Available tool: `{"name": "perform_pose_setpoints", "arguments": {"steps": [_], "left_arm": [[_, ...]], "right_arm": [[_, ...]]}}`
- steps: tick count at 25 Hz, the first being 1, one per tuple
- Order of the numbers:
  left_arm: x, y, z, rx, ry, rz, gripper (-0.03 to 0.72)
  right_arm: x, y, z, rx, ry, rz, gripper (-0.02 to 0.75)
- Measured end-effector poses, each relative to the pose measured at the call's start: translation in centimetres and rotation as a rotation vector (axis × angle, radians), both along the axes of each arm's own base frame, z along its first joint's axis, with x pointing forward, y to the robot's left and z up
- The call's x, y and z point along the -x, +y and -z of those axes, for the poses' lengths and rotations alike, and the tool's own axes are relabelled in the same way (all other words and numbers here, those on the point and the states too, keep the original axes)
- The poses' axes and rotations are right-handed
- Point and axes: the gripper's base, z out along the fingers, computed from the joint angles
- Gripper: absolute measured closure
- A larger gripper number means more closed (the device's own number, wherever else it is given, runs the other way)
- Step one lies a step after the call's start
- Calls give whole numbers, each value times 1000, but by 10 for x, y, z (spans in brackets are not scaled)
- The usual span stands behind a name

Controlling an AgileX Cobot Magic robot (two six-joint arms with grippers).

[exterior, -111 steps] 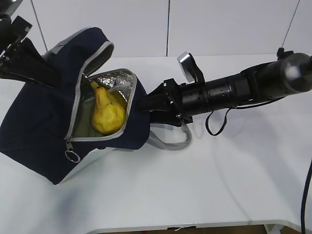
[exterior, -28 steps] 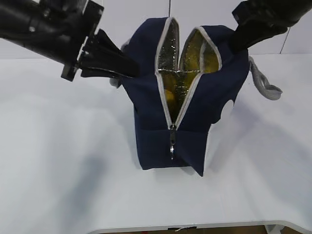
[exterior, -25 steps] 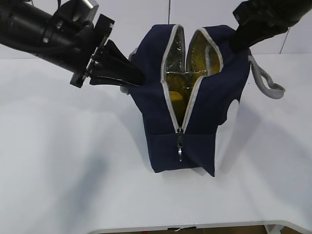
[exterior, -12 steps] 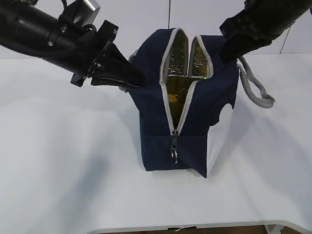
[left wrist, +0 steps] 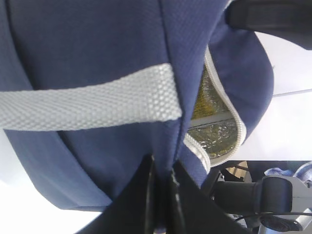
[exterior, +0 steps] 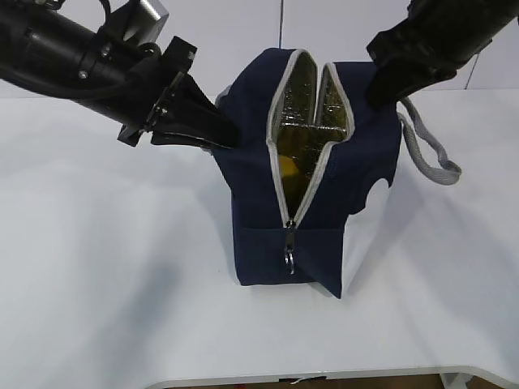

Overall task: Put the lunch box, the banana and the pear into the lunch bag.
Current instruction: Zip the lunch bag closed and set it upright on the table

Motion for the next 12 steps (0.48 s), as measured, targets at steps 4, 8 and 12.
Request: {"name": "perform_pose_setpoints", "arguments": {"steps": [4,8,12], "left_arm": [[0,0,0,0,0,0,701],[0,0,1,-11,-5,7,667],[1,1,1,-13,-4,13,461]], "right_arm": [[1,0,0,2,10,-4,505],[1,0,0,-7,25,17,363],[4,-2,-3,3,29,34,276]]}}
